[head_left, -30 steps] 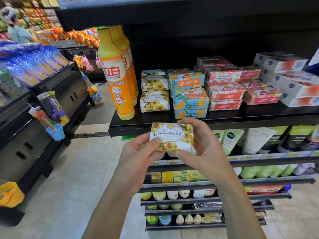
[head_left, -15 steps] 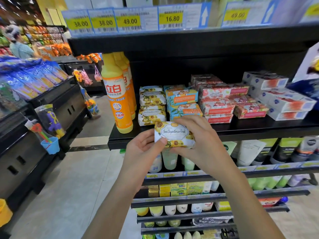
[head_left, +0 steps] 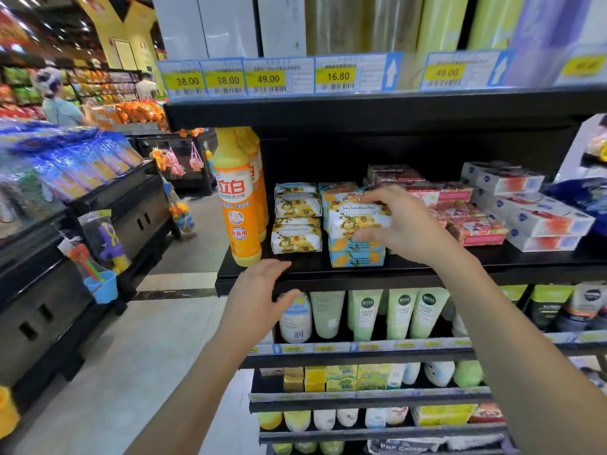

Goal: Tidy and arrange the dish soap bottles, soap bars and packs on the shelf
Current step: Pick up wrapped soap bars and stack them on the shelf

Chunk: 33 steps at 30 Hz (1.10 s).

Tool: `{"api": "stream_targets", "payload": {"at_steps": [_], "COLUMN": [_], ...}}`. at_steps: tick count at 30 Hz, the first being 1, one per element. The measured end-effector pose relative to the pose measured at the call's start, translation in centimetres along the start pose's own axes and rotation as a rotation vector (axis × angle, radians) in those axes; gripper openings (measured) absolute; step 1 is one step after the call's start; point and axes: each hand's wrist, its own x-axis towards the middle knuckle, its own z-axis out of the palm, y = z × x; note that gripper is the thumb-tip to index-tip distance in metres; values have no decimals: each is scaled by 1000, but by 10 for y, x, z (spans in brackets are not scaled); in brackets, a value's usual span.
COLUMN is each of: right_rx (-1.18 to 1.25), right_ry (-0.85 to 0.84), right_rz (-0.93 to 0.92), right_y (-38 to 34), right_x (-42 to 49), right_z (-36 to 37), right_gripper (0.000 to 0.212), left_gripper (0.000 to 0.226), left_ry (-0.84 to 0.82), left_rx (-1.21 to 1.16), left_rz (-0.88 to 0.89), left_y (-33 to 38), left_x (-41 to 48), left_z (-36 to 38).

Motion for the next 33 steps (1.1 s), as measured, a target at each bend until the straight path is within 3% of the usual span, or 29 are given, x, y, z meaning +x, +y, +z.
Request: {"api": "stream_targets", "payload": {"at_steps": [10, 14, 19, 26, 29, 31, 33], "right_rx": [-76, -137, -220, -532, -611, -642, -658], "right_ry": [37, 21, -188, -560, -624, -628, -612], "right_rz": [-8, -129, -270, -231, -196, -172, -153], "right_y": [0, -22, -69, -98, -98, -95, -95], "right_x": [8, 8, 39, 102, 116, 123, 126], "right_z": [5, 3, 11, 44, 59, 69, 77], "right_gripper": [68, 73, 71, 73, 69, 50, 51], "left_gripper": [46, 46, 45, 44, 45, 44, 45], "left_ry": [93, 129, 159, 192, 195, 202, 201], "left_rx": [77, 85, 81, -49, -69, -77, -80], "left_rz": [-28, -54, -70, -126, -141, -144, -151], "left_y": [-23, -32, -38, -40, -40, -41, -41], "left_x": [-7, -11, -10, -10, -10, -10, -10], "left_z": [8, 9, 10, 13, 14, 15, 15]}}
